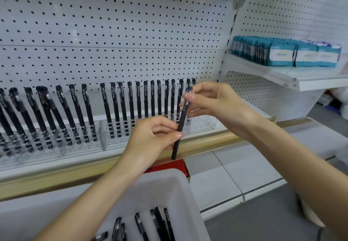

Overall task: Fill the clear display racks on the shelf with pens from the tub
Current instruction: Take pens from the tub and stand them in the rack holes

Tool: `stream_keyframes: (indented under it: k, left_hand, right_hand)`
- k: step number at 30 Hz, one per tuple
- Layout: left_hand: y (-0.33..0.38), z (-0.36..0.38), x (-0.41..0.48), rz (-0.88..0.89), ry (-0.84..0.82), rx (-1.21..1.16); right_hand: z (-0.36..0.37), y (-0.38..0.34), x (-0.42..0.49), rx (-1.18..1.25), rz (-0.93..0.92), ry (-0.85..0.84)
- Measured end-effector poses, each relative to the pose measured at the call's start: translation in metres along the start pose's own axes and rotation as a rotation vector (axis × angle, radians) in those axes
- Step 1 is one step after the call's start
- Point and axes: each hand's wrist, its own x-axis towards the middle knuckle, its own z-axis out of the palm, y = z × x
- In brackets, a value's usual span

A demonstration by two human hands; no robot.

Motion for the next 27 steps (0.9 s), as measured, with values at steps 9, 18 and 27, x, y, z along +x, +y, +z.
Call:
stream_keyframes:
  k: [9, 18, 27]
  left_hand:
    - [-0.01, 0.003, 0.009, 0.189, 0.085, 0.316]
    - [-0.034, -0.018, 0.021, 0.537, 0.083, 1.241]
    - [-0.043, -0.021, 0.024, 0.583, 0.108, 1.306]
  right_hand:
    - [-0.019, -0.005, 0.006, -0.049, -0.017, 0.039]
    - [-0.08, 0.003, 0.047, -0.21, -0.152, 0.348]
    - [-0.072, 0.035, 0.064, -0.201, -0.116, 0.303]
